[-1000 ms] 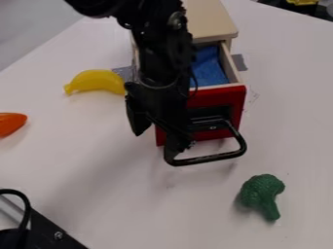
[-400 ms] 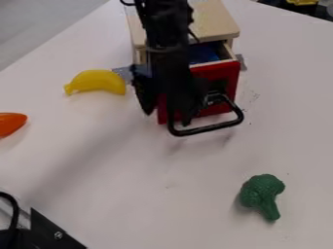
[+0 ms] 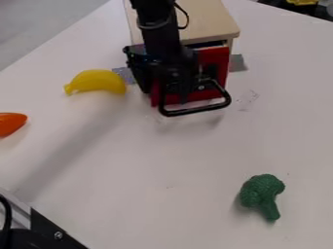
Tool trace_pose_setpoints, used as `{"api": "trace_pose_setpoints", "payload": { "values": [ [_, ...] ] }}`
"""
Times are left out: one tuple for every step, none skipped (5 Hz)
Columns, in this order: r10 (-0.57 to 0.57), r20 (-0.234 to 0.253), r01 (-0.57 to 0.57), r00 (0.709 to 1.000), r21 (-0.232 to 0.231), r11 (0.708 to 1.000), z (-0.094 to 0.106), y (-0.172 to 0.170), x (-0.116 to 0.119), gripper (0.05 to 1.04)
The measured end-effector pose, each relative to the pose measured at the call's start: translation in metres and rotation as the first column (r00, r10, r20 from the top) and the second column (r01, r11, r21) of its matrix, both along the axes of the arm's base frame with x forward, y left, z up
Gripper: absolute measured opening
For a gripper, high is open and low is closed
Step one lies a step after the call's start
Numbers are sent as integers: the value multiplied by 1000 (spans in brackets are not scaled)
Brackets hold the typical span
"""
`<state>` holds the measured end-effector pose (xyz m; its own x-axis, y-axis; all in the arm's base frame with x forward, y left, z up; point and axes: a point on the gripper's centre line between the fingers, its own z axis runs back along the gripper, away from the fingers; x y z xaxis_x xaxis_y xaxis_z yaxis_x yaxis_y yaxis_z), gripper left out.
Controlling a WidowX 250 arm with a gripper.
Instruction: Close the drawer
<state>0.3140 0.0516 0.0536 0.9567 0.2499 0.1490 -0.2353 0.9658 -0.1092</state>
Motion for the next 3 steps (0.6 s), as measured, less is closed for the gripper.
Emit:
{"api": "trace_pose_setpoints", "payload": {
  "values": [
    [34, 0, -34, 999, -4, 999, -4, 8, 8, 999],
    [54, 0, -54, 999, -6, 999, -4, 10, 10, 999],
    [58, -8, -58, 998, -10, 998, -5, 11, 12, 999]
  ]
}}
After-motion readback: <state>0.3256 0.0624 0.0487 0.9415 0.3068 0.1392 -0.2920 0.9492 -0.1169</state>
